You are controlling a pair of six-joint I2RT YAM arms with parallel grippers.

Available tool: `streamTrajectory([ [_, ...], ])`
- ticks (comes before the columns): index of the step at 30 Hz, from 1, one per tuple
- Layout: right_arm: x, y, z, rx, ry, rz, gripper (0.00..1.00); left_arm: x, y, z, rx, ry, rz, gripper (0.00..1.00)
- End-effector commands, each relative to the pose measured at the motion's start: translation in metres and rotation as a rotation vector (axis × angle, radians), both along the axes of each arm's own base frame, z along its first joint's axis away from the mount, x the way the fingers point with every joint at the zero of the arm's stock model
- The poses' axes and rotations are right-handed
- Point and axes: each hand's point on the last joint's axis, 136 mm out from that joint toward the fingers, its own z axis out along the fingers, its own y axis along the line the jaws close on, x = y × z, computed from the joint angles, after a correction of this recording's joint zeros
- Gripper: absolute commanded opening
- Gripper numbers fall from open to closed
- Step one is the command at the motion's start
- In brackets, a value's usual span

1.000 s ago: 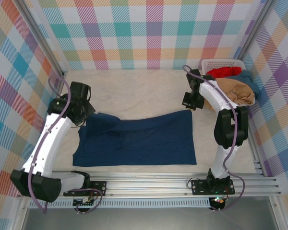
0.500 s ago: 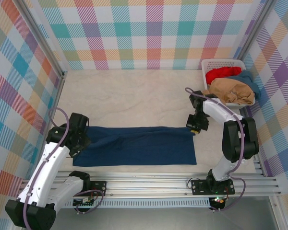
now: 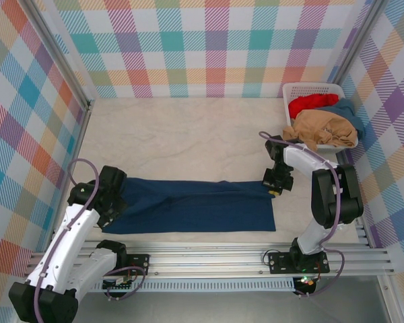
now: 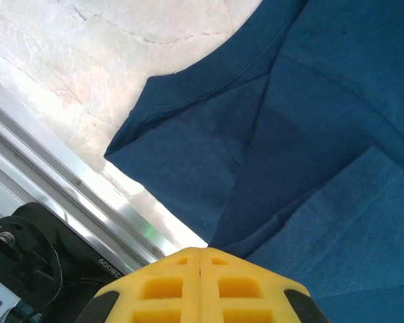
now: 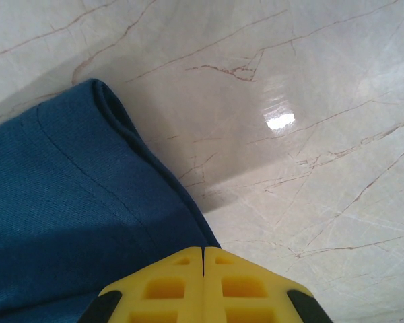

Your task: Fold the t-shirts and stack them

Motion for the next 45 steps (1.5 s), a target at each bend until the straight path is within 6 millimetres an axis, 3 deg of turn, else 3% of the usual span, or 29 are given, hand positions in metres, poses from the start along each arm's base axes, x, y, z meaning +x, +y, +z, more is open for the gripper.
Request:
streamTrajectory([
  [1, -0.003, -0.005, -0.001, -0.023, 0.002, -0.015, 0.00, -0.013, 0.013, 0.006, 0.059, 0.007, 0.064, 0.00],
  [8, 0.000, -0.002, 0.007, -0.011, -0.020, -0.018, 0.00, -0.011, 0.027, 0.032, 0.127, -0.074, 0.093, 0.00],
  [20, -0.001, 0.004, 0.003, -0.034, -0.004, 0.000, 0.00, -0.011, 0.026, 0.031, 0.123, -0.079, 0.101, 0.00],
  [27, -0.006, -0.002, 0.002, -0.069, 0.004, -0.003, 0.00, -0.014, 0.026, 0.026, 0.132, -0.050, 0.097, 0.00],
  [37, -0.015, -0.002, -0.008, -0.061, 0.027, -0.032, 0.00, -0.008, 0.011, -0.004, 0.087, 0.005, 0.070, 0.00],
  [45, -0.016, 0.003, -0.007, -0.037, 0.029, -0.037, 0.00, -0.005, 0.015, -0.005, 0.122, 0.008, 0.075, 0.00],
])
